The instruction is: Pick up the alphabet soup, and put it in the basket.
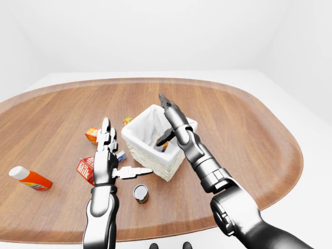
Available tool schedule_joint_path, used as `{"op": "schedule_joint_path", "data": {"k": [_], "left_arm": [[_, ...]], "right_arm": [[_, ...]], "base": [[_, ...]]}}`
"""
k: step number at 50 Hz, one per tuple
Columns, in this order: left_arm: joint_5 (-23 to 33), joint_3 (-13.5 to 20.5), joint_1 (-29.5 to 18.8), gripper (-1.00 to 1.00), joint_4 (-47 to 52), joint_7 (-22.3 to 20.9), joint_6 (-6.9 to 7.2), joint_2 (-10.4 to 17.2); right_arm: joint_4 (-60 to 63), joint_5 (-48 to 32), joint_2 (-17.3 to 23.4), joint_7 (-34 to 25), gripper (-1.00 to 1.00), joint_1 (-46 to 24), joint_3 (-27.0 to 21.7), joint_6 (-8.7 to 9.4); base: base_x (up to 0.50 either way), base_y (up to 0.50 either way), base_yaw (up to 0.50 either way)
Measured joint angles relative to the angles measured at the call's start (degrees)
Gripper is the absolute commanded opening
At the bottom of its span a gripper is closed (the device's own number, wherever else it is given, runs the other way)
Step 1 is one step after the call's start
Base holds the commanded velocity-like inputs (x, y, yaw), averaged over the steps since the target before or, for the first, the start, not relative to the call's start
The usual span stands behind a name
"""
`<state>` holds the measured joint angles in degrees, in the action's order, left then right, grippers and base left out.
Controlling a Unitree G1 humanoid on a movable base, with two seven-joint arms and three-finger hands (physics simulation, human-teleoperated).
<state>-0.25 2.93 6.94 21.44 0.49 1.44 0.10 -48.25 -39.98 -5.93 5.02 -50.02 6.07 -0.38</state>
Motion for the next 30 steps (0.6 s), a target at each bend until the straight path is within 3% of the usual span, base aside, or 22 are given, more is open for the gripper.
{"op": "schedule_joint_path", "data": {"k": [30], "left_arm": [[0.2,-0.1,0.1,1.00,0.0,0.1,0.01,0.0]], "right_arm": [[2.9,0.7,0.4,1.4,1.00,-0.6,-0.5,-0.16]], "base": [[0.00,0.00,0.00]]}}
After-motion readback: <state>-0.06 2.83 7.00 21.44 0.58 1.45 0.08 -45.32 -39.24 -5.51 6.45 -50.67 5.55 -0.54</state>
